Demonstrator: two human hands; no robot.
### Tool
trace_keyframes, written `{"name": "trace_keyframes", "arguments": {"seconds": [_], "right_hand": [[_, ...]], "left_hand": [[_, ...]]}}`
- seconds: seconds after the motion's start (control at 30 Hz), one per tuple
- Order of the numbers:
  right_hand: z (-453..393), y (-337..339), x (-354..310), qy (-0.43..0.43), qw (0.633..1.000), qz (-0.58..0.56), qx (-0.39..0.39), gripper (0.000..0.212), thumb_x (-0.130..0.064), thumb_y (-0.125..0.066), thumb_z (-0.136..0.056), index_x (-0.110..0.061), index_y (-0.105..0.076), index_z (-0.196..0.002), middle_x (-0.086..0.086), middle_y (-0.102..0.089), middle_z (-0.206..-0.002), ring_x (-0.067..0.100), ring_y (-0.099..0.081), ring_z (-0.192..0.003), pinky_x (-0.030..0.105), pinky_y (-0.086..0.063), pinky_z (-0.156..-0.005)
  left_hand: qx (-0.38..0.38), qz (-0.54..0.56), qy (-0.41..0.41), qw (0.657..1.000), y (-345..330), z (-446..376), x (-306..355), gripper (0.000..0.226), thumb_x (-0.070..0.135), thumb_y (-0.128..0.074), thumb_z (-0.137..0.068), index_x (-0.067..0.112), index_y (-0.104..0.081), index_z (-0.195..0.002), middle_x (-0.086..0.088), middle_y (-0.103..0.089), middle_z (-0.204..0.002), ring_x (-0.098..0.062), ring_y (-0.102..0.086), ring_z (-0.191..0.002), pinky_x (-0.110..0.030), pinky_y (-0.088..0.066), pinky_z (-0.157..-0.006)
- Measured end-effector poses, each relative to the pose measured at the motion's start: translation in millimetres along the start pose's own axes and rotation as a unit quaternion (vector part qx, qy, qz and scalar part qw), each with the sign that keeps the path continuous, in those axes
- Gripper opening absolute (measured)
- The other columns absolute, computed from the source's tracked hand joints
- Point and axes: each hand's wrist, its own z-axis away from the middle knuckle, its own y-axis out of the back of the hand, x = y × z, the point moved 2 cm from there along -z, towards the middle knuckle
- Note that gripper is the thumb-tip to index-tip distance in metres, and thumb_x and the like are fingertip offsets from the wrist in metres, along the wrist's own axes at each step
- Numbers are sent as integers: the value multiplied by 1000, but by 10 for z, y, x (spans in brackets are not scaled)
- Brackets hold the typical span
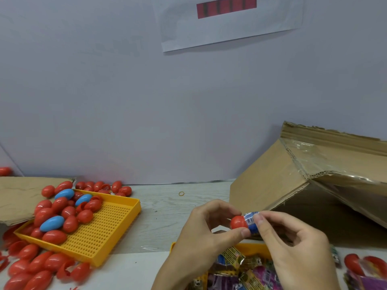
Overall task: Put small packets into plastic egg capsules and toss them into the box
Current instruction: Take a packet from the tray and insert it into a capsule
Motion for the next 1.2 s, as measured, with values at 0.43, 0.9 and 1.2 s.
{"name": "trace_keyframes", "arguments": {"seconds": [0.43,0.9,1.2], "right_hand": [[-15,-9,-4,-15,999,11,-37,15,-15,-78,-74,-29,-74,-69,-3,-70,-71,15,-65,-77,29,-54,-62],[52,-98,-45,132,983,124,-41,70,-11,-89,-59,-41,-54,-111,-19,-64,-98,0,-57,-89,14,-46,-64],[62,-80,-110,250,946,203,22,79,-9,-93,-50,-39,-51,-110,-9,-62,-91,15,-61,-84,15,-42,-60]], "left_hand": [[-7,-1,2,1000,12,6,14,32,28,-84,-76,39,-70,-102,3,-73,-100,-14,-68,-96,-27,-57,-83],[36,29,-22,999,-23,-30,55,18,19,-80,-80,24,-74,-96,2,-75,-96,-14,-70,-93,-27,-56,-84],[28,27,-31,999,-171,-55,98,11,29,-78,-81,24,-71,-88,-3,-74,-90,-21,-70,-90,-35,-58,-84]]}}
